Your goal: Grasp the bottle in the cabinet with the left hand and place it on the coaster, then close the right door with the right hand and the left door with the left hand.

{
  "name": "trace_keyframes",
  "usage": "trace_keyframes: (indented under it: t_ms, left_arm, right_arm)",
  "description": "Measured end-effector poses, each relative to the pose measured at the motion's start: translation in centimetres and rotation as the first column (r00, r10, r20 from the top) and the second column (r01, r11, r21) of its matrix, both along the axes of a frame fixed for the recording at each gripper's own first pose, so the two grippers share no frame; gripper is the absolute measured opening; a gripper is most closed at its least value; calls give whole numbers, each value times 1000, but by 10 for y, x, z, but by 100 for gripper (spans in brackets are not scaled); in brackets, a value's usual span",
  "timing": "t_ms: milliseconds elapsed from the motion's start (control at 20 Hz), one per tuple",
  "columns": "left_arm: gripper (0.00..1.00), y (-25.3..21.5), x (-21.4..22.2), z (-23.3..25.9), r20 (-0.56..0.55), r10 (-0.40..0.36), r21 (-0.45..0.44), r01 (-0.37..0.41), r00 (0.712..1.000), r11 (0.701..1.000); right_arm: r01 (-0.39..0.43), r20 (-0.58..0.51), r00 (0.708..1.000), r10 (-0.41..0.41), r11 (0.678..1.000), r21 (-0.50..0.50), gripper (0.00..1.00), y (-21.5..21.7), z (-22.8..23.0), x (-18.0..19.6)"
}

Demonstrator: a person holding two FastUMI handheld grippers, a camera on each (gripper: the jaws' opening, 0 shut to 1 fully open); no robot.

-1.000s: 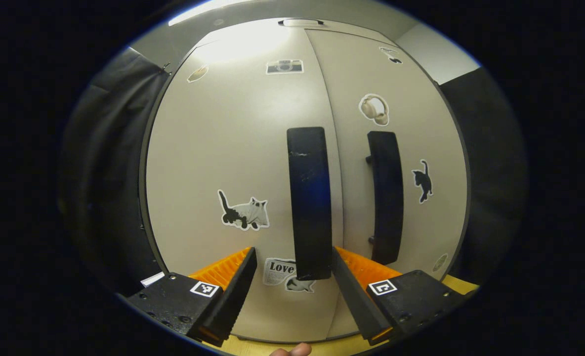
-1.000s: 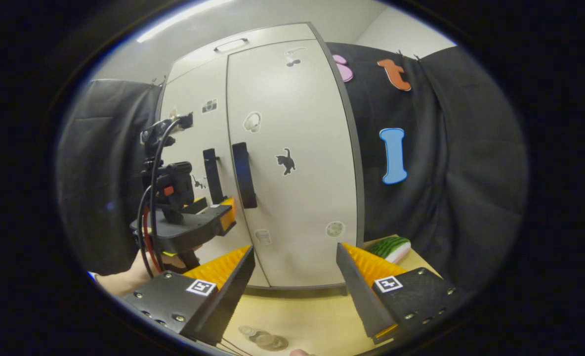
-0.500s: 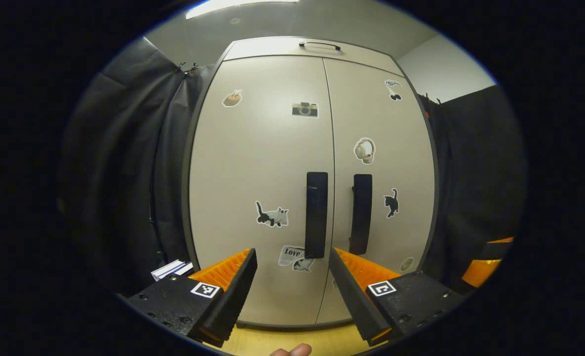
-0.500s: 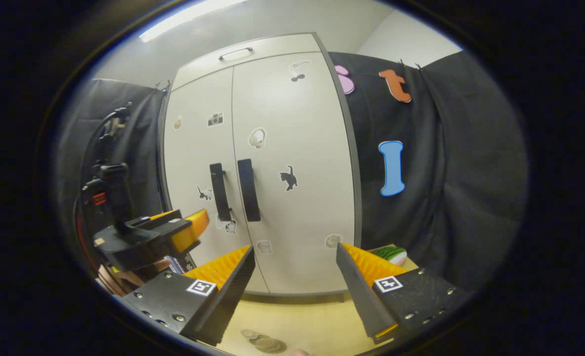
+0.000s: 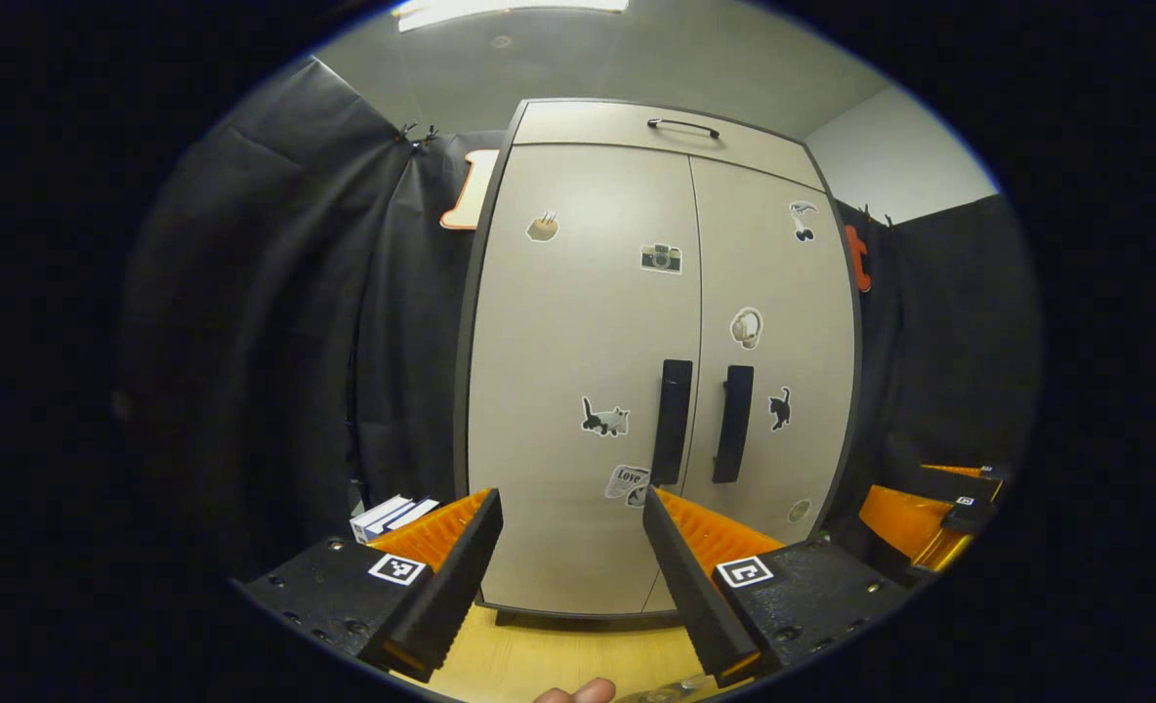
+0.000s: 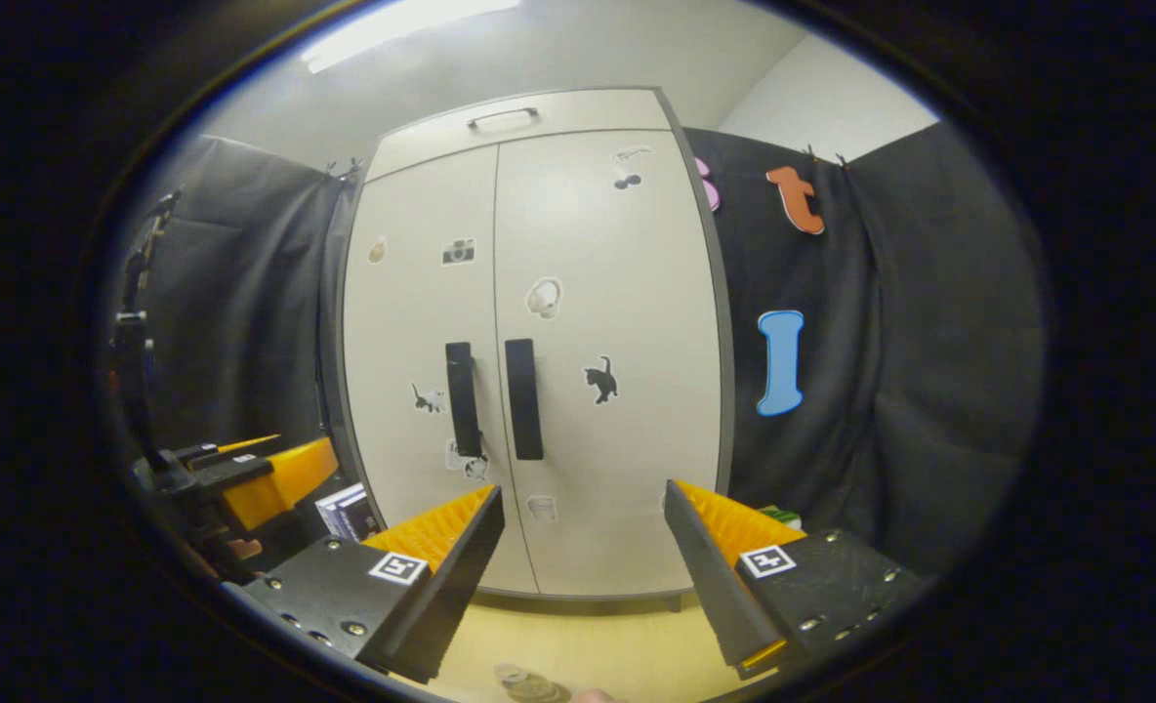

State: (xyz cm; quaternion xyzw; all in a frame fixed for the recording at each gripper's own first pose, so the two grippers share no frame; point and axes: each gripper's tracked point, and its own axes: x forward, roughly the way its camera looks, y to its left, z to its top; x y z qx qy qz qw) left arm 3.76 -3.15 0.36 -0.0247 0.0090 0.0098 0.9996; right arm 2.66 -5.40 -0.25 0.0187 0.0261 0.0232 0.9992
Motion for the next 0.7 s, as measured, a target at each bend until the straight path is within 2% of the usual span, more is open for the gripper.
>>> trace_keyframes:
  t_ms: [250, 400, 450, 500, 700]
  left_arm:
    - [93, 13, -9, -4, -11, 11, 26, -10, 1000, 1000]
    - [93, 18, -13, -9, -32, 18, -14, -18, 999, 1000]
    - [93, 20, -13, -8, -32, 18, -20, -18, 999, 1000]
    - [93, 21, -13, -10, -33, 18, -17, -19, 999, 1000]
    - [93, 19, -15, -8, -23, 14, -2, -14, 1000, 1000]
  right_arm:
    - [12, 26, 1000, -11, 1000, -17, 100, 13, 6, 0]
    - [20, 32, 999, -19, 1000, -24, 100, 14, 8, -1]
    - [26, 36, 999, -25, 999, -29, 97, 14, 8, -2]
    - [31, 40, 999, -30, 999, -31, 100, 13, 9, -1]
    - [34, 39, 999, -33, 999, -29, 100, 11, 10, -3]
